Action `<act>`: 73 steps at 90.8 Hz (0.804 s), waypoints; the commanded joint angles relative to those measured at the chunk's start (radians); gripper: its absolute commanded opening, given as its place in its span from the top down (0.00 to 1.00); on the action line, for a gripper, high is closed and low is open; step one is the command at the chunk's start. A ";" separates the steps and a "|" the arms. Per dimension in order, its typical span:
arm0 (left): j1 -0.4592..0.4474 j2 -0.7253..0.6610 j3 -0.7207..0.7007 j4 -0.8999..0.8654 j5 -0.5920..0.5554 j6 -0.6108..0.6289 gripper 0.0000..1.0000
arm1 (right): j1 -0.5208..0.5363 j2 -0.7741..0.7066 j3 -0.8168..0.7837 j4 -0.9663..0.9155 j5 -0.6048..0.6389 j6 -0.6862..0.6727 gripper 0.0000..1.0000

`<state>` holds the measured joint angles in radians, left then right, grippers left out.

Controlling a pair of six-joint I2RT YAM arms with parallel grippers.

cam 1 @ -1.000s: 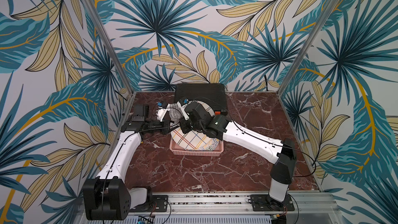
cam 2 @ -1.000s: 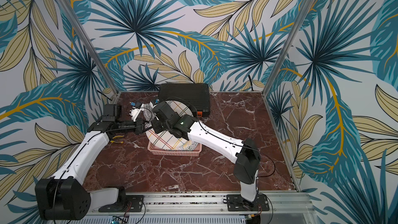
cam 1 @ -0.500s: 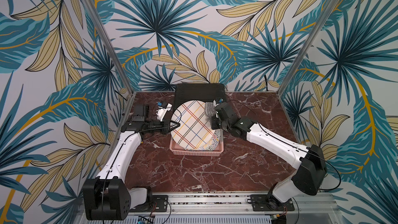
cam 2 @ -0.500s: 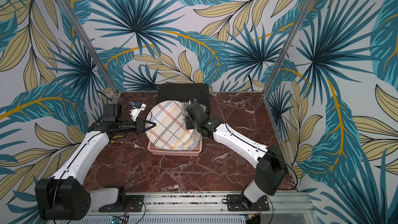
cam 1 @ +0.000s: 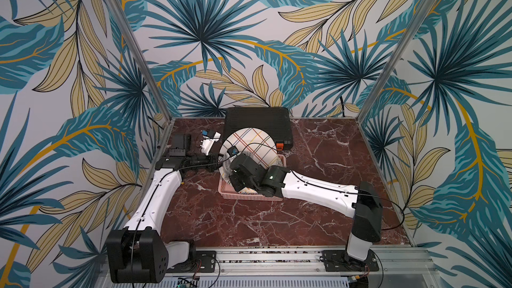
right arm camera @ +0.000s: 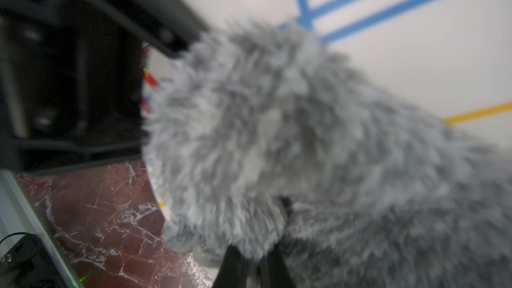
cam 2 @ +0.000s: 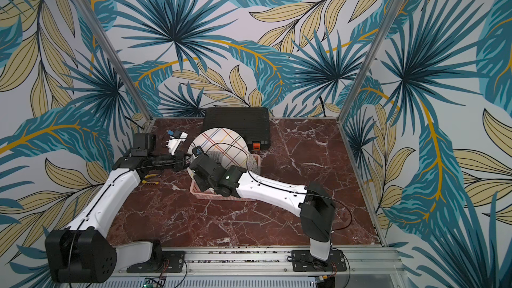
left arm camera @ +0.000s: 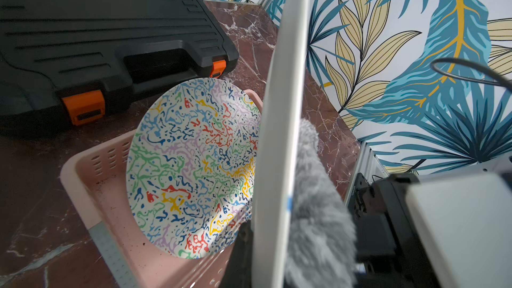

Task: Wipe the wet plate dry
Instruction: Wipe the plate with towel.

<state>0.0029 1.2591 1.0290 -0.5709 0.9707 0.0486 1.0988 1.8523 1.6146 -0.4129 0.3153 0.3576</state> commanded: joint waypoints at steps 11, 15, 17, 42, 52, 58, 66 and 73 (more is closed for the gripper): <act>-0.010 -0.019 0.002 0.032 0.134 -0.011 1.00 | 0.003 0.050 -0.004 0.018 -0.059 0.023 1.00; -0.011 -0.019 0.002 0.038 0.137 -0.017 1.00 | 0.003 0.045 -0.025 0.019 -0.056 0.032 1.00; -0.011 -0.020 0.003 0.038 0.139 -0.019 1.00 | 0.000 0.041 -0.040 0.021 -0.054 0.036 1.00; -0.010 -0.009 0.099 -0.068 0.184 0.033 1.00 | -0.070 -0.066 -0.258 0.067 -0.019 0.148 1.00; -0.009 -0.014 0.118 -0.092 0.214 0.036 1.00 | -0.126 -0.143 -0.327 0.079 0.001 0.167 1.00; -0.010 -0.018 0.129 -0.119 0.219 0.055 1.00 | -0.162 -0.182 -0.347 0.062 0.029 0.161 1.00; -0.010 -0.030 0.141 -0.143 0.220 0.069 1.00 | -0.222 -0.225 -0.377 0.039 0.048 0.166 1.00; -0.009 -0.039 0.150 -0.152 0.225 0.071 1.00 | -0.274 -0.263 -0.423 0.047 0.048 0.168 1.00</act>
<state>0.0048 1.2736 1.1358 -0.6258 0.9760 0.1352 0.9028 1.6291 1.2575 -0.3496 0.2913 0.5037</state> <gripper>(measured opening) 0.078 0.091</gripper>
